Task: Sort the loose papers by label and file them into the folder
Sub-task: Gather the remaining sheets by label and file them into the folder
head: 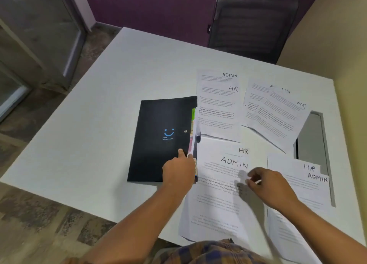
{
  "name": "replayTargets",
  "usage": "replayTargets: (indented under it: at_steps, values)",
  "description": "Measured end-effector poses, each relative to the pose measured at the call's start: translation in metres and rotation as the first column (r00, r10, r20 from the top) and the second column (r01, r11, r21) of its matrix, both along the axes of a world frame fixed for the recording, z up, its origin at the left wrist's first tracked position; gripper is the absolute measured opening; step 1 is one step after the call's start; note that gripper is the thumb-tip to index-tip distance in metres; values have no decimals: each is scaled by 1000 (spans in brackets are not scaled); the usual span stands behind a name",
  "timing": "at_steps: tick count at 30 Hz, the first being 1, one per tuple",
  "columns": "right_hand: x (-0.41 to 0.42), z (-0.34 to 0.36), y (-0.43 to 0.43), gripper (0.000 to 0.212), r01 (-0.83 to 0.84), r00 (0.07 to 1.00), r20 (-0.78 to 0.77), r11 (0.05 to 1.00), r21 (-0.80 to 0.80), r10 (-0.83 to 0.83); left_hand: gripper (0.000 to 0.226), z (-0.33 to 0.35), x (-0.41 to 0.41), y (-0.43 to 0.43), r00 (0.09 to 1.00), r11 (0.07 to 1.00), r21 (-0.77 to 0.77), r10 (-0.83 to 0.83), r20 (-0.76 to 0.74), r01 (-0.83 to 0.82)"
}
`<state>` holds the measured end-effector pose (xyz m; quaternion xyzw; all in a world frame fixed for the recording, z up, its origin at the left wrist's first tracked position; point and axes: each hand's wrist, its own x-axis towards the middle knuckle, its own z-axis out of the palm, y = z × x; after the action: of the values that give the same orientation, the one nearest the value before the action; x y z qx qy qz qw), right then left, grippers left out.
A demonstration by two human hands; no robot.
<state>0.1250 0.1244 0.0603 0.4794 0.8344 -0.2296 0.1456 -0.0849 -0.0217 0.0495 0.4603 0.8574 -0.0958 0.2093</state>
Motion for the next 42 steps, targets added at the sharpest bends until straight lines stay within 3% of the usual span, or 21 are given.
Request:
replayTargets:
  at_steps: [4, 8, 11, 14, 21, 26, 30, 34, 35, 39, 42]
  values:
    - [45, -16, -3, 27, 72, 997, 33, 997, -36, -71, 77, -35, 8, 0, 999, 999, -30, -46, -10, 46]
    - [77, -23, -12, 9, 175, 985, 17, 982, -69, -174, 77, -73, 11, -11, 998, 996, 77, -35, -58, 39]
    - [93, -24, -19, 6, 233, 972, 12, 969, -86, -233, 78, -101, 9, -29, 998, 991, 131, 30, 46, -36]
    - [107, -26, -25, 6, 276, 961, 4, 954, -115, -278, 75, -118, 4, -39, 999, 989, 146, 28, 32, -32]
    - [129, -32, -18, 13, 301, 950, -30, 936, -182, -311, 80, -121, 7, -35, 996, 985, 158, 67, 54, -75]
    - [152, -39, 10, 17, 284, 946, -105, 941, -182, -306, 69, -84, 54, -17, 999, 946, 322, 53, -6, -48]
    - [174, -45, 40, 13, 404, 886, -179, 901, -156, -428, 47, -66, 102, -8, 981, 881, 432, 158, 110, -190]
    - [205, -49, 60, 5, 601, 764, -202, 789, -127, -613, 46, -65, 128, -19, 935, 839, 415, 322, 145, -353]
    - [213, -53, 63, 6, 642, 736, -186, 758, -116, -651, 49, -67, 129, -22, 907, 821, 386, 395, 149, -421]
    - [242, -74, 75, 63, 727, 681, -36, 681, -86, -731, 74, -77, 127, -34, 723, 696, 195, 671, 164, -691]
    - [243, -76, 75, 81, 765, 643, 78, 635, -108, -761, 81, -81, 125, -35, 693, 677, 150, 704, 154, -721]
